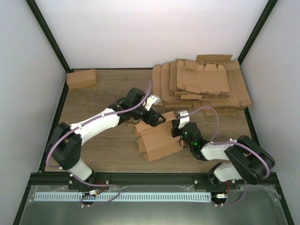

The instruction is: Fold the paper box

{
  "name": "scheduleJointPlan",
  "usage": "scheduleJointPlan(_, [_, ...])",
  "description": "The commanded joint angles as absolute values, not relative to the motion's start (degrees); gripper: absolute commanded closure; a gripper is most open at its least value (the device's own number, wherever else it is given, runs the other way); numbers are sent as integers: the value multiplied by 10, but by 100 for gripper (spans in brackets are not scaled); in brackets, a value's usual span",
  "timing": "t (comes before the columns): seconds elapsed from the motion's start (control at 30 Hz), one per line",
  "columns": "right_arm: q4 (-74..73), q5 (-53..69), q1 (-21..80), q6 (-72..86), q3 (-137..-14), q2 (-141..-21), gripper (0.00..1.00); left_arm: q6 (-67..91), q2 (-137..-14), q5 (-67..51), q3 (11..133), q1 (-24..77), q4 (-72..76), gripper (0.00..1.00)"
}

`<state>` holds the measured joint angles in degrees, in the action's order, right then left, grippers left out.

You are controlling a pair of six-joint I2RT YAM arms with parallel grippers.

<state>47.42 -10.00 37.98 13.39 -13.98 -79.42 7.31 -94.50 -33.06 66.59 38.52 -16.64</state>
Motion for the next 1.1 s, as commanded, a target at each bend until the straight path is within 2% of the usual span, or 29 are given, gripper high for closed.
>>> scheduleJointPlan(0.0, [441,-134,381,154,-130,-759,99,101,-864,-180,612,416,-112,5])
scheduleJointPlan(0.2, [411,-141,381,171,-127,-731,98,137,-761,-72,515,420,-90,4])
scheduleJointPlan(0.4, [389,-141,381,175,-135,-739,91,138,-777,-39,492,420,-119,5])
scheduleJointPlan(0.5, [363,-146,380,178,-146,-740,81,147,-773,-18,490,421,-111,5])
scheduleJointPlan(0.63, [349,-153,381,183,-142,-722,61,151,-779,-21,501,419,-104,5])
scheduleJointPlan(0.83, [303,-173,381,194,-150,-666,43,107,-824,-51,538,419,-122,6])
scheduleJointPlan(0.9, [270,-196,380,197,-159,-633,30,101,-839,-46,550,419,-124,6])
scheduleJointPlan(0.97, [240,-241,379,199,-169,-596,8,100,-850,-46,559,419,-120,7])
scheduleJointPlan(1.0, [232,-268,378,195,-172,-576,1,101,-854,-46,562,419,-117,7])
scheduleJointPlan(1.07, [230,-294,369,174,-179,-542,0,100,-863,-51,569,419,-110,7])
